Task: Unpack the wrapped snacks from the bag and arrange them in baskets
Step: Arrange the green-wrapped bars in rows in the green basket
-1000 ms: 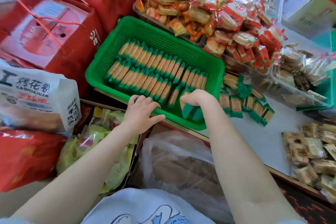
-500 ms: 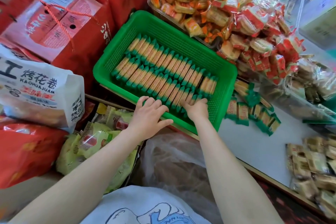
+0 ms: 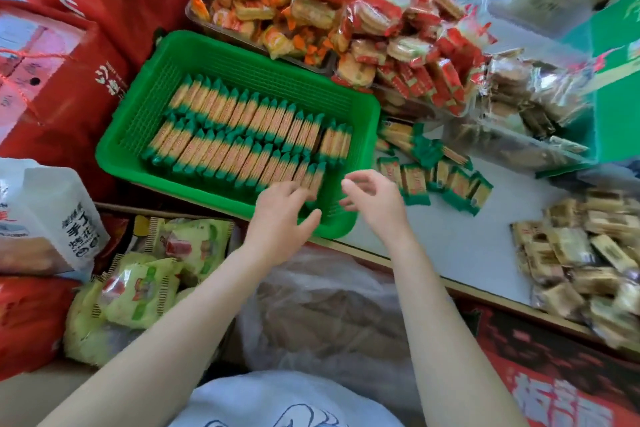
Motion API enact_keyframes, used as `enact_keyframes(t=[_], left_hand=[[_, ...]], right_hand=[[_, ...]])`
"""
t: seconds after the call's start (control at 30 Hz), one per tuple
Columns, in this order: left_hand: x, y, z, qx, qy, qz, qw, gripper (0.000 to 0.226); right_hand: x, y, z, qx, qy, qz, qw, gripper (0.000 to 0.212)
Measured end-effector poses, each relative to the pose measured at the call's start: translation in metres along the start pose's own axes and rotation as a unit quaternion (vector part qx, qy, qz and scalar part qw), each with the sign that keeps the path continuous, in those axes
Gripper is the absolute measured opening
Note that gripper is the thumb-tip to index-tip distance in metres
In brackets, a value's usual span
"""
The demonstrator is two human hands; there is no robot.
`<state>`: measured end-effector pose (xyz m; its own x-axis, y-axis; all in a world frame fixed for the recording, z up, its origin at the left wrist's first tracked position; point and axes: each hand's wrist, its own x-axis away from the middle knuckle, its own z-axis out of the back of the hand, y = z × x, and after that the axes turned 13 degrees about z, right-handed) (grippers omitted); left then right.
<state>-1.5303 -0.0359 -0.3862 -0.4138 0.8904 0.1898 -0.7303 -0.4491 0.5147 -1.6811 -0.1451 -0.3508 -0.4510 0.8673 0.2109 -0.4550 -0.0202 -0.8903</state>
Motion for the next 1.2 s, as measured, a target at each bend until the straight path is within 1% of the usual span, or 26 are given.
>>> enact_keyframes(t=[0.07, 0.1, 0.13, 0.2, 0.23, 0.3, 0.37, 0.4, 0.43, 0.57, 0.63, 0.77, 0.83, 0.93, 1.0, 1.07, 1.13, 1.2], left_hand=[[0.005, 0.046, -0.024, 0.060, 0.076, -0.061, 0.993, 0.036], [0.007, 0.070, -0.038, 0.081, 0.090, -0.087, 0.989, 0.034], [0.007, 0.094, -0.052, 0.092, 0.085, -0.109, 0.986, 0.032], [0.005, 0.131, -0.085, 0.089, 0.033, -0.133, 0.987, 0.034], [0.002, 0.142, -0.104, 0.075, -0.005, -0.123, 0.990, 0.035], [-0.004, 0.148, -0.143, 0.009, -0.069, -0.050, 0.996, 0.045], [-0.011, 0.135, -0.177, -0.110, -0.098, 0.045, 0.988, 0.062], [-0.013, 0.128, -0.190, -0.155, -0.106, 0.074, 0.979, 0.067], [-0.015, 0.122, -0.199, -0.177, -0.110, 0.092, 0.974, 0.070], [-0.025, 0.121, -0.217, -0.171, -0.089, 0.140, 0.971, 0.073], [-0.029, 0.124, -0.222, -0.174, -0.072, 0.156, 0.970, 0.071], [-0.032, 0.127, -0.222, -0.174, -0.048, 0.168, 0.969, 0.066], [-0.034, 0.127, -0.223, -0.181, -0.049, 0.176, 0.966, 0.065], [-0.033, 0.128, -0.223, -0.186, -0.059, 0.187, 0.963, 0.066], [-0.035, 0.131, -0.221, -0.189, -0.075, 0.196, 0.959, 0.069], [-0.036, 0.134, -0.219, -0.198, -0.087, 0.202, 0.955, 0.071], [-0.036, 0.134, -0.218, -0.202, -0.097, 0.202, 0.953, 0.073], [-0.037, 0.134, -0.217, -0.205, -0.102, 0.202, 0.952, 0.073]], right_hand=[[0.013, 0.011, 0.041, -0.036, 0.056, 0.008, 0.998, 0.003], [0.017, 0.022, 0.061, -0.033, 0.084, -0.004, 0.996, 0.005], [0.020, 0.037, 0.081, -0.028, 0.113, -0.026, 0.993, 0.008], [0.024, 0.073, 0.116, -0.014, 0.163, -0.090, 0.983, 0.007], [0.026, 0.090, 0.132, -0.007, 0.179, -0.122, 0.976, 0.007], [0.025, 0.123, 0.158, -0.004, 0.207, -0.174, 0.963, 0.009], [0.019, 0.153, 0.179, -0.005, 0.221, -0.203, 0.954, 0.011], [0.014, 0.165, 0.188, -0.001, 0.224, -0.210, 0.952, 0.014], [0.008, 0.177, 0.196, 0.006, 0.225, -0.218, 0.950, 0.018], [-0.022, 0.204, 0.211, 0.034, 0.223, -0.220, 0.949, 0.043], [-0.042, 0.212, 0.211, 0.052, 0.224, -0.219, 0.948, 0.050], [-0.077, 0.223, 0.210, 0.086, 0.263, -0.259, 0.926, 0.056], [-0.084, 0.222, 0.210, 0.104, 0.258, -0.280, 0.919, 0.059], [-0.084, 0.221, 0.211, 0.110, 0.232, -0.298, 0.920, 0.057], [-0.075, 0.223, 0.215, 0.082, 0.212, -0.309, 0.924, 0.055], [-0.062, 0.223, 0.222, 0.037, 0.215, -0.309, 0.926, 0.040], [-0.049, 0.218, 0.225, -0.060, 0.257, -0.287, 0.921, 0.026], [-0.046, 0.206, 0.223, -0.182, 0.275, -0.260, 0.907, 0.024]])
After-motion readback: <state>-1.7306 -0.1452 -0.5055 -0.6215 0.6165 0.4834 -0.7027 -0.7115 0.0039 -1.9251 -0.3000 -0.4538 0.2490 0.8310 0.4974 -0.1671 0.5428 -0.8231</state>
